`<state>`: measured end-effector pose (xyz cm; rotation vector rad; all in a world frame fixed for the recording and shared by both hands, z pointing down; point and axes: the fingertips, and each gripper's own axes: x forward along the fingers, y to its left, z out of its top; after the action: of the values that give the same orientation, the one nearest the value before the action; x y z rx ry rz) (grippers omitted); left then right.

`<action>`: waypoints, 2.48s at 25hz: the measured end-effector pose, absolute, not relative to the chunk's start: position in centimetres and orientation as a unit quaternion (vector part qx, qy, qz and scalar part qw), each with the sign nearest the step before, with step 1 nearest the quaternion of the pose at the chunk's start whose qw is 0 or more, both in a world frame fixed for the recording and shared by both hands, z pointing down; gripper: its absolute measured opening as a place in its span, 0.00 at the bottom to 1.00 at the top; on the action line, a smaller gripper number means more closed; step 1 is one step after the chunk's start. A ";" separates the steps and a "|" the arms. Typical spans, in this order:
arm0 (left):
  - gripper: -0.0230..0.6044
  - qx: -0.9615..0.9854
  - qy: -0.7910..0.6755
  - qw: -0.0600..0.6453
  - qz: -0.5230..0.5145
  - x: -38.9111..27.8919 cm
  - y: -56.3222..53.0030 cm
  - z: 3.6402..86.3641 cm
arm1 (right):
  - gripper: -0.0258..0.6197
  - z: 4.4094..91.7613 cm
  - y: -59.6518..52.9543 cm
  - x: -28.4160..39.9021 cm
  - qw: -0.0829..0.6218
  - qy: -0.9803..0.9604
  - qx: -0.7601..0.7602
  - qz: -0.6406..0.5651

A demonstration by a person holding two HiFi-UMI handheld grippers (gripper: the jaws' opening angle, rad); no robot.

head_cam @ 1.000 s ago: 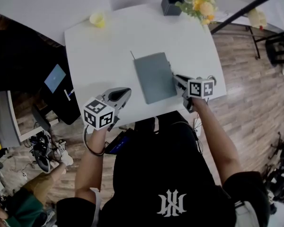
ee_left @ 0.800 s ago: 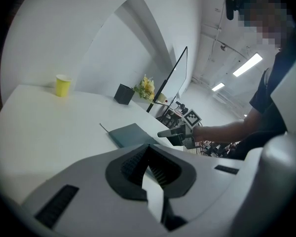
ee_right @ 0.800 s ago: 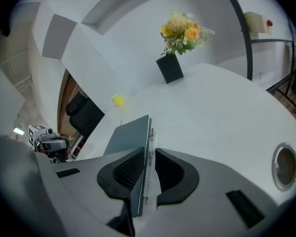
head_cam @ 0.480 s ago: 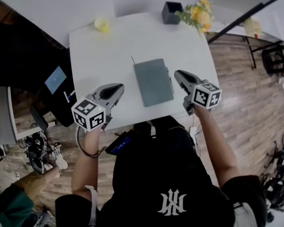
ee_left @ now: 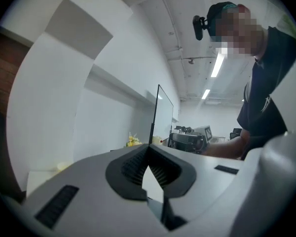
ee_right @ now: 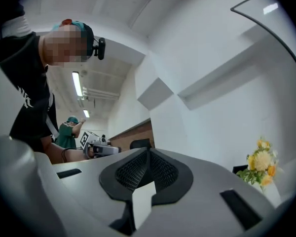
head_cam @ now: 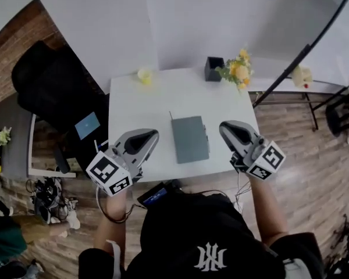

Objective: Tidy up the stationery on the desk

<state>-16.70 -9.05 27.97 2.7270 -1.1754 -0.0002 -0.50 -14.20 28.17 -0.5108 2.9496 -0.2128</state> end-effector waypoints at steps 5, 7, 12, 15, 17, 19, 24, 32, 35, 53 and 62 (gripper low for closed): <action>0.04 0.909 -0.413 0.044 -0.010 -12.6 -4.7 23.7 | 0.11 24.0 -9.4 3.0 0.096 0.985 -0.131 -0.056; 0.04 0.906 -0.421 0.039 -0.020 -10.7 -2.7 22.8 | 0.11 23.3 -7.1 5.0 0.098 0.987 -0.116 -0.053; 0.04 0.905 -0.420 0.058 -0.022 -5.8 2.3 23.3 | 0.11 23.2 -1.6 8.5 0.092 0.991 -0.076 -0.055; 0.04 0.908 -0.412 0.080 -0.014 -3.1 5.6 24.6 | 0.11 24.6 1.6 9.5 0.086 0.992 -0.054 -0.071; 0.04 0.903 -0.419 0.092 -0.005 -2.1 7.6 25.5 | 0.11 25.6 3.5 9.7 0.086 0.992 -0.037 -0.085; 0.04 0.898 -0.427 0.103 0.001 -1.5 9.4 26.3 | 0.11 26.1 5.4 9.7 0.090 0.991 -0.016 -0.097; 0.04 0.890 -0.440 0.123 0.002 -1.4 13.1 26.8 | 0.11 27.4 9.2 9.8 0.085 0.990 0.011 -0.115; 0.04 0.910 -0.395 0.120 -0.028 -1.8 17.6 25.9 | 0.11 25.8 14.3 8.4 0.068 0.994 -0.015 -0.080; 0.04 0.918 -0.373 0.123 -0.047 -2.2 20.7 25.9 | 0.11 25.6 16.6 7.8 0.084 0.990 -0.049 -0.104; 0.04 0.925 -0.345 0.150 -0.045 -3.6 35.2 30.8 | 0.11 28.1 31.2 6.7 0.047 0.986 -0.105 -0.124; 0.04 0.927 -0.347 0.143 -0.019 -0.3 37.7 29.8 | 0.09 26.3 34.6 8.8 0.080 0.990 -0.057 -0.105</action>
<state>-0.31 37.70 29.76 2.6733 -1.0008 -0.0546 8.83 34.56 26.27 -0.1716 2.9595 -0.3145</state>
